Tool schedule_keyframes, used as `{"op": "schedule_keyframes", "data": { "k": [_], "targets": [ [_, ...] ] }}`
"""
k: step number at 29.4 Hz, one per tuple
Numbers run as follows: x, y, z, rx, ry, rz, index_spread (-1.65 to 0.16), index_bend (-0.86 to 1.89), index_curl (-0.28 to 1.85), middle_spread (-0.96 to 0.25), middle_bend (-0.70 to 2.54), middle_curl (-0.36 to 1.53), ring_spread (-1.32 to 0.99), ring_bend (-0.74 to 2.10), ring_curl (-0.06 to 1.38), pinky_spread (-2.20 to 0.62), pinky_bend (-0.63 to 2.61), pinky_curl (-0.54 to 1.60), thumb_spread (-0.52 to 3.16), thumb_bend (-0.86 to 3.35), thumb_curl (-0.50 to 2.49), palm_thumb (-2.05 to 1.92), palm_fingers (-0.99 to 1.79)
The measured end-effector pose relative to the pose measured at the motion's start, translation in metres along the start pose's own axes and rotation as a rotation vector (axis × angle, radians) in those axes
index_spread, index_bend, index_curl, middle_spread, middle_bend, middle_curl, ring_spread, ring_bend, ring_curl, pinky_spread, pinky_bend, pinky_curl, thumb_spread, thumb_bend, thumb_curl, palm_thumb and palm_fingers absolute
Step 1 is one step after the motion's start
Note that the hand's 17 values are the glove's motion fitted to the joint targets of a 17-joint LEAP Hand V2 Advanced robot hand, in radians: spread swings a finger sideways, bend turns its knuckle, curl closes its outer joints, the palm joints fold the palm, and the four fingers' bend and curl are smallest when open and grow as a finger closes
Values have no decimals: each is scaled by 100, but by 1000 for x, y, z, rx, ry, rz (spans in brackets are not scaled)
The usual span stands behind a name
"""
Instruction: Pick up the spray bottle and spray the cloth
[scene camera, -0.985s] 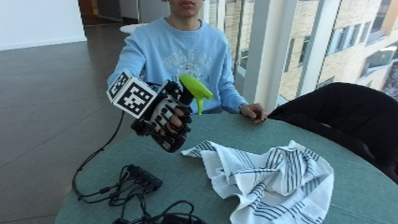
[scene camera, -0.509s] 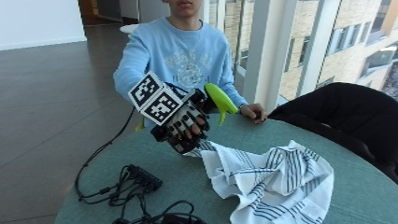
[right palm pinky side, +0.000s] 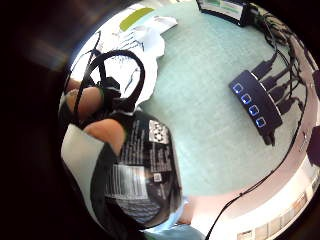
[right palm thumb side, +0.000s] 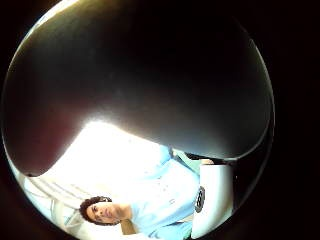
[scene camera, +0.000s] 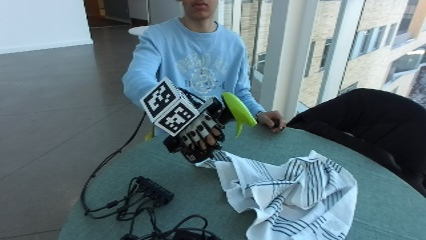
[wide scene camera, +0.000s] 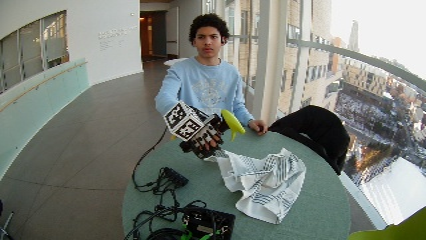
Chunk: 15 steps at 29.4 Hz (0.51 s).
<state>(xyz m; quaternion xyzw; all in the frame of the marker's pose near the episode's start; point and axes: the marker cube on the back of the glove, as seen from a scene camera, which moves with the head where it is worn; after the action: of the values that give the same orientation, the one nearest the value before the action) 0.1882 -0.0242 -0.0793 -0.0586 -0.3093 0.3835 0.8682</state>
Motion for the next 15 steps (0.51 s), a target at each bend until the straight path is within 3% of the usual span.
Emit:
{"op": "schedule_keyframes", "data": {
  "k": [15],
  "targets": [
    [1,-3,4,-23,26,20,-24,14,36,-12,20,45,-3,40,37,15,23,37,70,-3,64,100,110]
  ]
}}
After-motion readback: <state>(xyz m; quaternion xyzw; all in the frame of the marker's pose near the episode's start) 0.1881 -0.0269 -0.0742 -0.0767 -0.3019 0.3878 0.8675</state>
